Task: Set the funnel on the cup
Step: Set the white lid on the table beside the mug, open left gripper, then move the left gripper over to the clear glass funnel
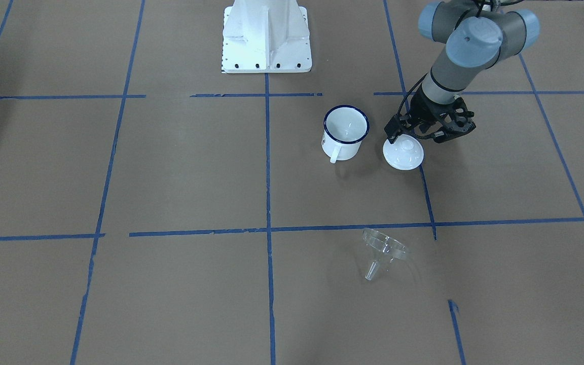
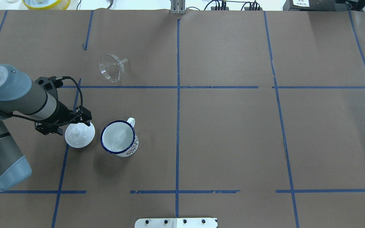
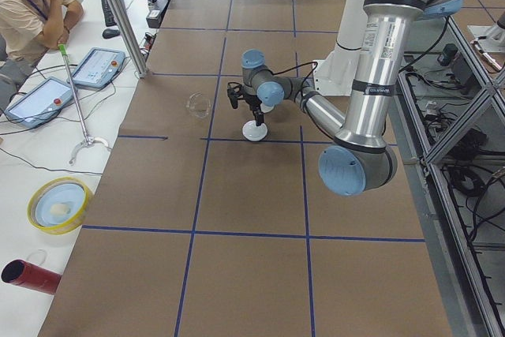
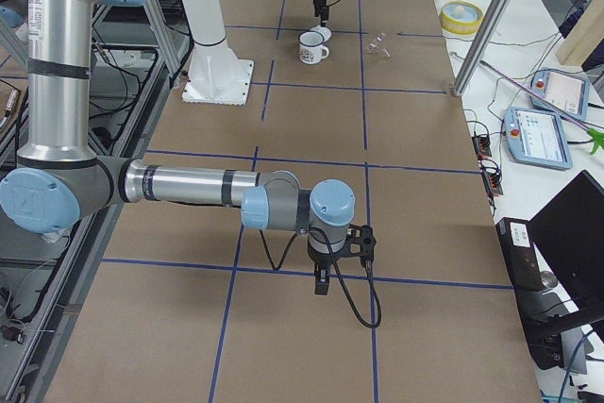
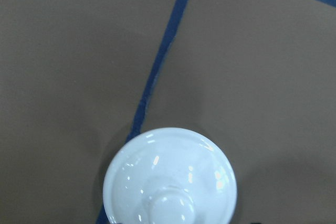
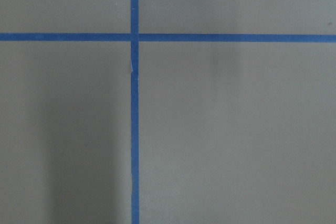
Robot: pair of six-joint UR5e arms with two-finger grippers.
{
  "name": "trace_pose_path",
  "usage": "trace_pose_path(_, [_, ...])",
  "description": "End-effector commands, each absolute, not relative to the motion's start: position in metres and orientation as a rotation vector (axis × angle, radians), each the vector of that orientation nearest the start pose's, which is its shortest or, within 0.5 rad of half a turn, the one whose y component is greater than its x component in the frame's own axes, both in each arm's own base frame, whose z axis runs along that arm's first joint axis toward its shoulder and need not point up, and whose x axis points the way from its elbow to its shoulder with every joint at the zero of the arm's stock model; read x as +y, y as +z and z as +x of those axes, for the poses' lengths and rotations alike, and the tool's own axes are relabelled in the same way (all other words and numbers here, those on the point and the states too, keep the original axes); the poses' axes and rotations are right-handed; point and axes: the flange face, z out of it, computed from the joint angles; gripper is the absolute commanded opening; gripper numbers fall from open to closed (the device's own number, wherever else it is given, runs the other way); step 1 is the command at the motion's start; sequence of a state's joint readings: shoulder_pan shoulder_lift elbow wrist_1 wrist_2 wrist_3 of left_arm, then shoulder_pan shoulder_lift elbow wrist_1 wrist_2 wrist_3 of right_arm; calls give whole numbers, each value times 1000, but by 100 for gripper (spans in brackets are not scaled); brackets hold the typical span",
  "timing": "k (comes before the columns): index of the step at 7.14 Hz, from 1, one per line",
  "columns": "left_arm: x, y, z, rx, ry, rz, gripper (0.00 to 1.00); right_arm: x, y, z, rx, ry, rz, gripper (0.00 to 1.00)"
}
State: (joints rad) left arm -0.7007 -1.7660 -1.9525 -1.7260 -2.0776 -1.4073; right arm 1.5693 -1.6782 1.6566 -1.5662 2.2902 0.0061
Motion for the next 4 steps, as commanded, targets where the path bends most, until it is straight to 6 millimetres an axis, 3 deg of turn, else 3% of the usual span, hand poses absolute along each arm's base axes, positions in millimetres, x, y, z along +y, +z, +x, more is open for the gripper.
trace_pose_path(1, [-442,310,326,871,-393,-108,100,-445,670,67,-719,10,-19,100])
trace_pose_path(2, [-463,304,303,890,-519,-111,100,-445,670,67,-719,10,-19,100])
trace_pose_path(4, [-490,309,301,1031,-722,-122,100,-445,670,67,-719,10,-19,100])
